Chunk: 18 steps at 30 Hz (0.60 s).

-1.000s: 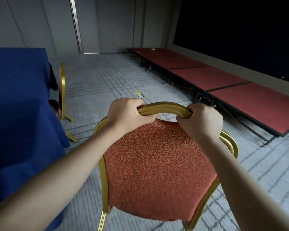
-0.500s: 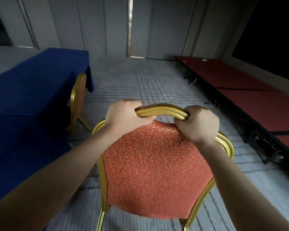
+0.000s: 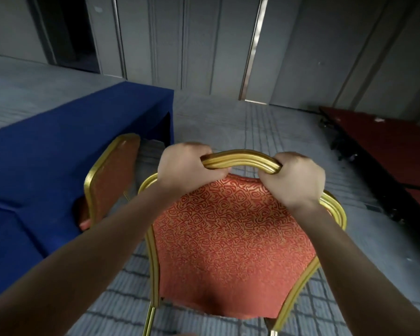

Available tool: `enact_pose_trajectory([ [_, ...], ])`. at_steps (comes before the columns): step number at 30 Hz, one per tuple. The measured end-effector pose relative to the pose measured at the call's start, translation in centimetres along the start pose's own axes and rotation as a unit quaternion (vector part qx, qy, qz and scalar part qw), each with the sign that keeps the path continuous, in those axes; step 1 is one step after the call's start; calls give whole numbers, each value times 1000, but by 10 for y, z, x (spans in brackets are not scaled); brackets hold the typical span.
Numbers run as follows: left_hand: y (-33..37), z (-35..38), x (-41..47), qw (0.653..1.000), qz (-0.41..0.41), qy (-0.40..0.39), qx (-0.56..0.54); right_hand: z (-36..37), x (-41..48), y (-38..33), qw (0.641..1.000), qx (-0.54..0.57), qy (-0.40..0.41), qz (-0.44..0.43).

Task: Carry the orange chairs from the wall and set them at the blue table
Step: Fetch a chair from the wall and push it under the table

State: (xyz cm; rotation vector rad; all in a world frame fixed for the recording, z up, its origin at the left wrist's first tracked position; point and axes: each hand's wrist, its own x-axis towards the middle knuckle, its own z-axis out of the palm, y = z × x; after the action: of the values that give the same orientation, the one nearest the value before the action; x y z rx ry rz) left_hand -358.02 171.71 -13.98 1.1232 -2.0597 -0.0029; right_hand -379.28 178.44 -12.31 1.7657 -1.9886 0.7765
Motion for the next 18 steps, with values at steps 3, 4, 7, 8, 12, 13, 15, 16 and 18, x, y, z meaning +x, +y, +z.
enact_pose_trajectory([
  [3,-18,44,67,1000,-15,3,12,49,74,35,1000,14,9,-19],
  [4,-25,59,89,1000,-26,2,14,67,98,44,999,23,12,-25],
  [7,-51,110,155,998,-58,16,32,130,177,75,998,41,7,-47],
  [8,-61,129,176,997,-65,26,43,152,204,84,997,46,5,-60],
  [12,-100,189,253,989,-114,40,87,233,305,113,990,88,0,-108],
  [13,-110,200,272,986,-128,45,93,252,331,116,987,105,6,-119],
  [15,-129,218,303,982,-155,56,94,288,378,117,982,125,2,-144],
  [16,-139,226,319,979,-168,60,99,306,400,115,977,136,-2,-162],
  [18,-163,241,345,971,-202,67,113,342,442,109,965,166,-13,-203],
])
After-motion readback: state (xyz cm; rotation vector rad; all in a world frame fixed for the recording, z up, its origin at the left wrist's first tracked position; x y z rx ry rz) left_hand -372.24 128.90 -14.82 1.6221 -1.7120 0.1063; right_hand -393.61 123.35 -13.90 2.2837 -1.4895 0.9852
